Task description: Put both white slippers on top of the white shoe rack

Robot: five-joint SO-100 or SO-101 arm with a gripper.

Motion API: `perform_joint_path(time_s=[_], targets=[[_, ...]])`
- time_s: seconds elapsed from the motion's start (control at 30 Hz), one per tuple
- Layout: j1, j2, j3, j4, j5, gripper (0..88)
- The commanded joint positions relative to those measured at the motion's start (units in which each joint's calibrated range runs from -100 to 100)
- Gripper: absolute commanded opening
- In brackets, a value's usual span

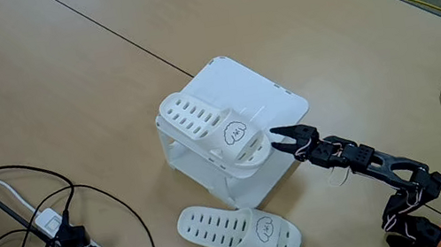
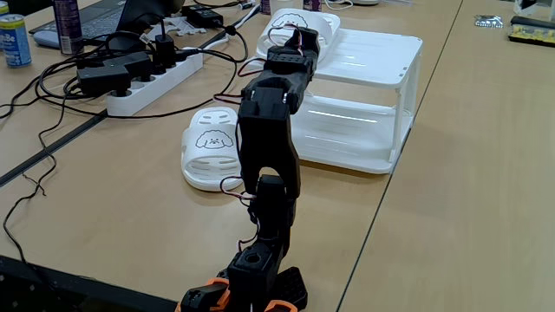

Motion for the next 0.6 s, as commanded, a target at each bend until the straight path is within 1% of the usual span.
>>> perform_joint_path(time_s=[0.0, 0.13, 0.3, 0.43, 0.57], targets=[[2.8, -0.8, -3.8, -0.7, 0.4, 17.4], [6.5, -2.2, -3.7, -0.7, 0.4, 17.4], [6.3, -10.3, 2.5, -0.5, 0.4, 17.4], [6.2, -20.5, 11.3, -0.5, 0.4, 17.4], [5.5, -33.2, 24.4, -0.5, 0.4, 17.4]])
